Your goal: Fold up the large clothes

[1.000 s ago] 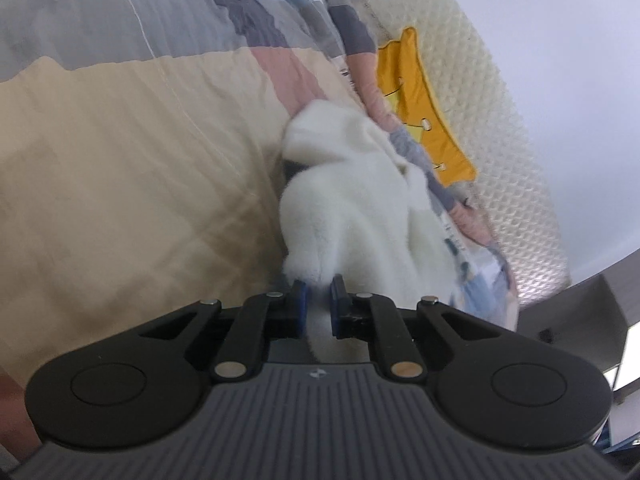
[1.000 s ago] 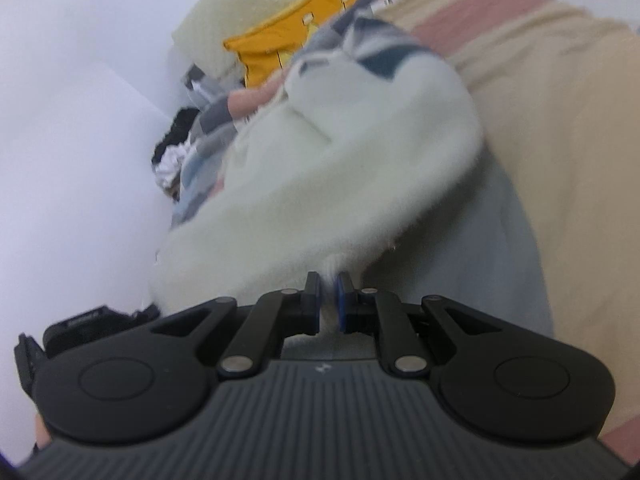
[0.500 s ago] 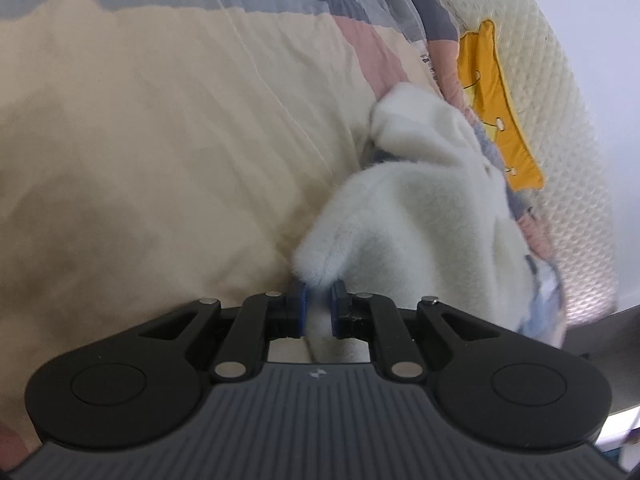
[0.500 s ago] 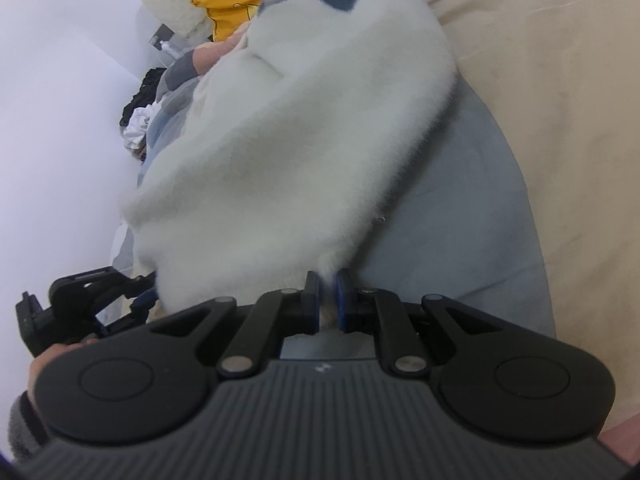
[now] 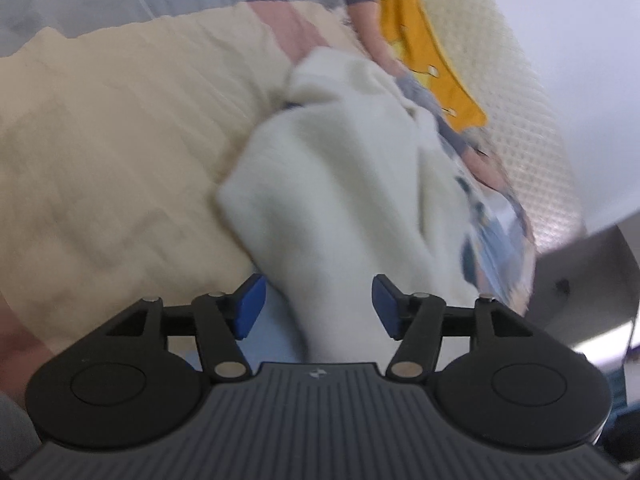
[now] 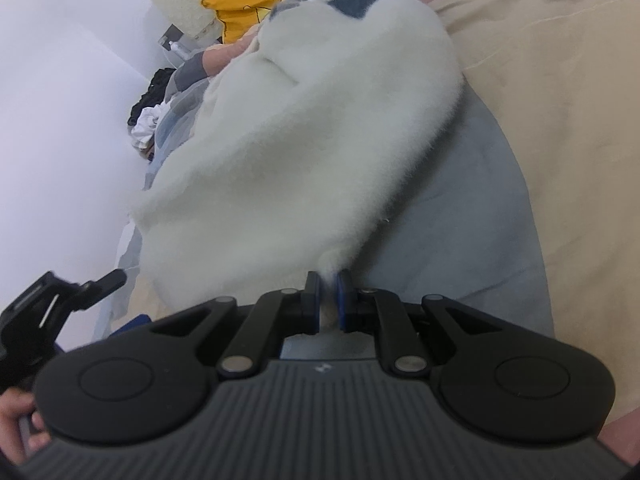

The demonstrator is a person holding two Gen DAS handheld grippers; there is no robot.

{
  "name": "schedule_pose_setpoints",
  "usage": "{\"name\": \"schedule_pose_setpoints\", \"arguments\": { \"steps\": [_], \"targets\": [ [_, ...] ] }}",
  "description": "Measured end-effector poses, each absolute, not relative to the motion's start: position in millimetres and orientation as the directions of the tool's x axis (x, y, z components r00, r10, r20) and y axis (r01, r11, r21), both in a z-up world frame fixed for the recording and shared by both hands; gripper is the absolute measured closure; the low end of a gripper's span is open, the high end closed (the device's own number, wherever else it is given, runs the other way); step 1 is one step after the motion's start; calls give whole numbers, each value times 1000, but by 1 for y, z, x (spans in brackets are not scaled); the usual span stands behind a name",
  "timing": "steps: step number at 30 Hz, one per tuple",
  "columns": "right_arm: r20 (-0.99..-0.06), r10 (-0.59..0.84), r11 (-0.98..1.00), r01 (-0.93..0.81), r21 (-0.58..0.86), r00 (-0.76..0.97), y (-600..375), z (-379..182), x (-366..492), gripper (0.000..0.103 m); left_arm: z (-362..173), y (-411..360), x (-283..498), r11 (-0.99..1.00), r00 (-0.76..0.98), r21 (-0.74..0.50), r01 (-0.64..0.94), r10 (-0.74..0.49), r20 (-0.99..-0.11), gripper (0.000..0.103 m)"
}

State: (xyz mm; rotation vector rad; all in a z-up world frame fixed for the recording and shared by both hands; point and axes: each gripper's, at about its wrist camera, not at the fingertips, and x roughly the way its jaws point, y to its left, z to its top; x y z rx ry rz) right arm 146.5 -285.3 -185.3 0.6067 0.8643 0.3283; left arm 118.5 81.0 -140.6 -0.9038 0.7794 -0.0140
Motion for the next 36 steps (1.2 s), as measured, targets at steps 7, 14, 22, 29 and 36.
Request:
{"name": "schedule_pose_setpoints", "arguments": {
  "steps": [7,14,22,29,36],
  "targets": [
    [-548,560,754,-107,649,621,-288,-171,138,92,-145,58,128,688,662,-653,-316,-334,-671,37],
    [-587,543,773,-85,628,601,-284,-176,140,91,-182,43,163,626,613,-695,-354,-406,-678,39],
    [-585,537,755,-36,655,608,-287,-177,141,80,-182,35,163,647,663,-712,-274,-410,-627,90],
    [-535,491,675,87,732,688,-316,-177,132,31,-159,45,144,612,743,-768,-189,-421,-519,91],
    [-438,576,484,144,863,690,-319,-205,154,28,-156,55,142,548,758,-820,-165,-461,-461,91]
  ]
}}
